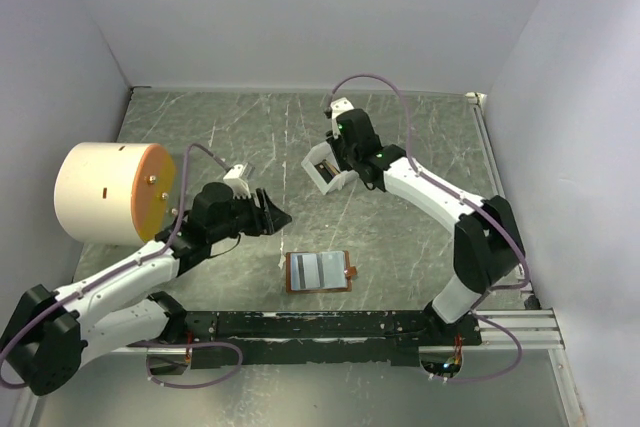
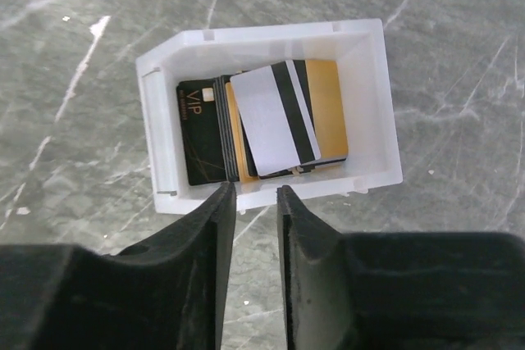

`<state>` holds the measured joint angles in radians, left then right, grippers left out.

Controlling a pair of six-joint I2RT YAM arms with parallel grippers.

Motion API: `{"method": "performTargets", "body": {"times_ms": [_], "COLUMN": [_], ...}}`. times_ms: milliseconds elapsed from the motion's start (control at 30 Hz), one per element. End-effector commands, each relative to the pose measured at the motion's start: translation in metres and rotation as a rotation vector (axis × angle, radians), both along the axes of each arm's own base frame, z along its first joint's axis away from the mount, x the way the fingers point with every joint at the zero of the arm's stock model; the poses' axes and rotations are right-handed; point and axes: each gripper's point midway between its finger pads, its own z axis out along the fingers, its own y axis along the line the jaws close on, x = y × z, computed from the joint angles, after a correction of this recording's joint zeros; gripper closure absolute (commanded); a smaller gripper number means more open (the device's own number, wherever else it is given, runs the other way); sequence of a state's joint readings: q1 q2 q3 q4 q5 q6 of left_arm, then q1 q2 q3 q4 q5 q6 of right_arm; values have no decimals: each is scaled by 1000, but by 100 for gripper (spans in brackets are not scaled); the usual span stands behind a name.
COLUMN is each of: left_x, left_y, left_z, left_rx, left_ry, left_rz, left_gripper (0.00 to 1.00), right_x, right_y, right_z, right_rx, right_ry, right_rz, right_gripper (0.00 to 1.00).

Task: Put the credit cards into the card holder
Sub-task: Adjust the storage box at the center of the board.

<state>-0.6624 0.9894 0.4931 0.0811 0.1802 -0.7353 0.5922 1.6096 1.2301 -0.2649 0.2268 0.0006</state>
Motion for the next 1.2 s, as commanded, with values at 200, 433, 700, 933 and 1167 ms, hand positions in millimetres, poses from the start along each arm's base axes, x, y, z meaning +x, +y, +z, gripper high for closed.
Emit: {"method": "performTargets", "body": {"times_ms": [200,433,700,933,1167], "left_x": [125,202,226,244,244], "left_y": [-15,-44,-79,-84,-81], "left_z": [39,20,-5,-46,-48], "left_rx": [194,349,351,399,385], "left_ry": [-318,-432,-553,-545,-570], "left_rz": [-1,-199,-403,-419,-403], "left_gripper": [32,38,36,37,67], "right_x": [8,-25,-56,-66,-69], "right_y": [-25,-31,-39,-37,-40], "right_z": [21,39,58,63,63], "right_rx": [30,163,245,278,251], "right_ry": [-12,1,-36,-29,-44], "right_rz": [-253,-256,-208,-174,-149], "right_gripper": [68,67,67,67,67]}}
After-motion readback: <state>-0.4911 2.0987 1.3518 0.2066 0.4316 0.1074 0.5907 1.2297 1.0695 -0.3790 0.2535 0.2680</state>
